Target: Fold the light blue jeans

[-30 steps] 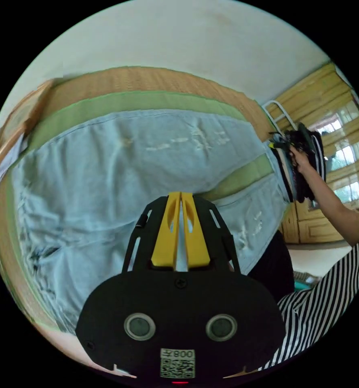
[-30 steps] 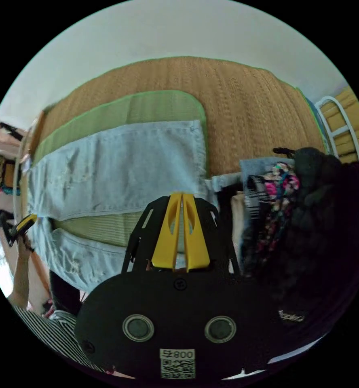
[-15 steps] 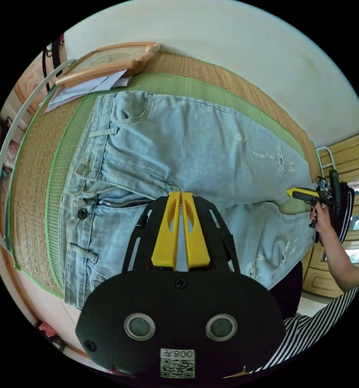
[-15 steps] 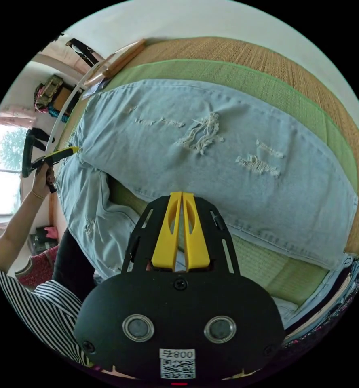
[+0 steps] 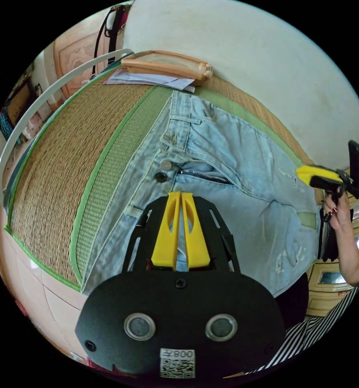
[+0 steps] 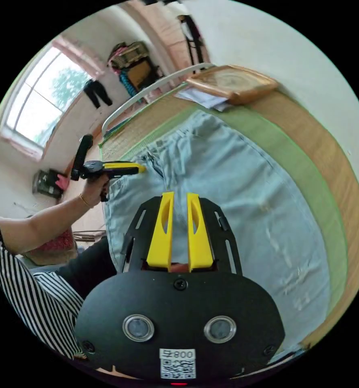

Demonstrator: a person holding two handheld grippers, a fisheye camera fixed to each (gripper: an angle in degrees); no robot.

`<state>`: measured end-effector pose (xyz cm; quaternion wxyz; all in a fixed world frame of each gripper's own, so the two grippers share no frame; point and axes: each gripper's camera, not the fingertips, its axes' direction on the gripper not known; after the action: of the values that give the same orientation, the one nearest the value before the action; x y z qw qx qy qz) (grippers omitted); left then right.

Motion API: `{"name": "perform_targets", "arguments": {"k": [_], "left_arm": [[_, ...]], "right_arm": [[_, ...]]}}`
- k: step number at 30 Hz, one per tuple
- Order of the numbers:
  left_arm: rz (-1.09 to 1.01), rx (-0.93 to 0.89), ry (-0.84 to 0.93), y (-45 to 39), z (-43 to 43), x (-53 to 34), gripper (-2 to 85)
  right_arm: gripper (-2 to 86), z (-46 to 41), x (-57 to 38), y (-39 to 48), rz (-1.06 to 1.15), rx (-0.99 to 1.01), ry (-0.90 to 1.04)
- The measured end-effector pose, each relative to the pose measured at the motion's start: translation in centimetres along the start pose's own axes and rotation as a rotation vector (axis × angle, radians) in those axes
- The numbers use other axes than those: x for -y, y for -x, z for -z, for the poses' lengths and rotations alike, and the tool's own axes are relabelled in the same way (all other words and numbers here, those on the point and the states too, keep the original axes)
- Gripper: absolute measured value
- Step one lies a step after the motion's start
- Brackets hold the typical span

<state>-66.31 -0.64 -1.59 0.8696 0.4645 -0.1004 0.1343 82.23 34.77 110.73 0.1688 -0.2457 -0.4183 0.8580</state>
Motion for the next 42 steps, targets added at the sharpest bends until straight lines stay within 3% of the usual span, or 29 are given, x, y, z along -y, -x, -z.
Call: {"name": "perform_targets", "arguments": {"k": [5, 11, 18, 23, 30, 42], "left_arm": [[0.001, -0.064, -0.037, 3.2, 2.6, 0.5, 0.2], [-0.013, -0.112, -0.051, 6.2, 5.2, 0.1, 0.1], [0.004, -0.207, -0.083, 9.6, 8.7, 0.3, 0.2], [0.011, -0.226, -0.07, 11.4, 10.3, 1.6, 0.2], [-0.004, -0.231, -0.052, 12.9, 12.5, 3.4, 0.1], [-0.001, -0.258, -0.08, 15.1, 15.9, 2.5, 0.1]], "right_arm": [[6.7, -12.2, 7.6, 6.6, 0.128, -0.046, 0.072], [8.0, -24.6, 8.3, 9.4, 0.2, -0.199, 0.23], [3.5, -28.4, 4.1, 10.4, 0.243, -0.208, 0.184], [1.0, -28.2, 1.1, 8.1, 0.135, -0.033, 0.09], [0.3, -28.5, -2.1, 8.1, 0.155, 0.17, 0.01], [7.9, -40.0, -5.9, 9.5, 0.249, -0.186, 0.147]]}}
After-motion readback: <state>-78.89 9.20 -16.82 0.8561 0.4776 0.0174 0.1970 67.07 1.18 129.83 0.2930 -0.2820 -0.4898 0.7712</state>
